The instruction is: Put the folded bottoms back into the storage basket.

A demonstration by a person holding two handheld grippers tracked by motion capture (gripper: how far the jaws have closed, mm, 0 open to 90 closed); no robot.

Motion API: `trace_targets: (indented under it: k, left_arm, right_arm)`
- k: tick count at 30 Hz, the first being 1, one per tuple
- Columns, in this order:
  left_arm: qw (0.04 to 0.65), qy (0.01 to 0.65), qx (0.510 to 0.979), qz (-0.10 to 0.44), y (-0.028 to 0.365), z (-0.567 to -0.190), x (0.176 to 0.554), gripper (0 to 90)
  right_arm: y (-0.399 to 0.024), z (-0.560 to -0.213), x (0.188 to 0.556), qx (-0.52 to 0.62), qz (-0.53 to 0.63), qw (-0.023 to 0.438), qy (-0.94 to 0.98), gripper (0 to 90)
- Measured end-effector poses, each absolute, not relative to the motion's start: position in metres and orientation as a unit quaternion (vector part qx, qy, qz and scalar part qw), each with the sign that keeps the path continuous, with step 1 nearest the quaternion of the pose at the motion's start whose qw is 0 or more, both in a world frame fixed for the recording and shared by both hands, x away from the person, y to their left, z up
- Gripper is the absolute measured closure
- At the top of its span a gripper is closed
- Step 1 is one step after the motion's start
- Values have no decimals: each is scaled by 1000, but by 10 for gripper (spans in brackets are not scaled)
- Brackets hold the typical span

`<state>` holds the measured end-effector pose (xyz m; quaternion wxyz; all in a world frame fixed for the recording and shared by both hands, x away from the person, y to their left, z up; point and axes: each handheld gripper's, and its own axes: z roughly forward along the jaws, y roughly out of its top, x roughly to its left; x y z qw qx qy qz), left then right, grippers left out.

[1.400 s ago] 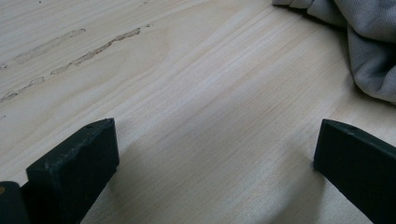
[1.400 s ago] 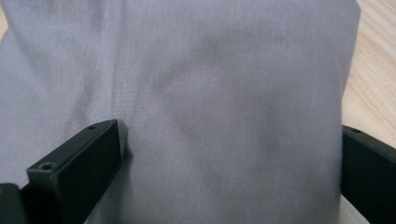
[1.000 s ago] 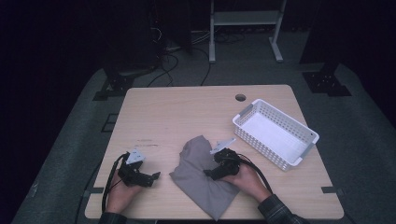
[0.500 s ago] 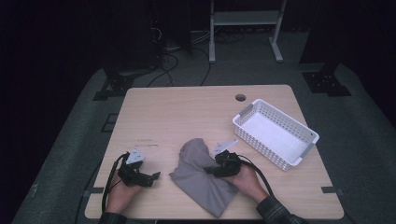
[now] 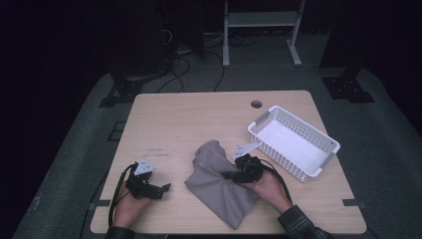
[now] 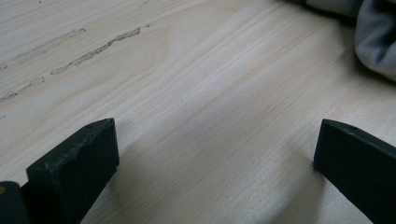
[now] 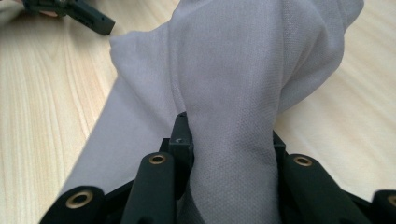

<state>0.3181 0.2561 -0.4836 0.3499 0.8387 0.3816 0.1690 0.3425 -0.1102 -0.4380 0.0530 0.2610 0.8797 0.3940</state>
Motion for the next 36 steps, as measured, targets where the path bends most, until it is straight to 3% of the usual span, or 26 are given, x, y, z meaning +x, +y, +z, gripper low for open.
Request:
trace_targets:
  k: [36]
  left_arm:
    - [348,381,840,168,256,-483,318,0]
  right_arm:
    - [-155,-349,344,255,410,120,868,668]
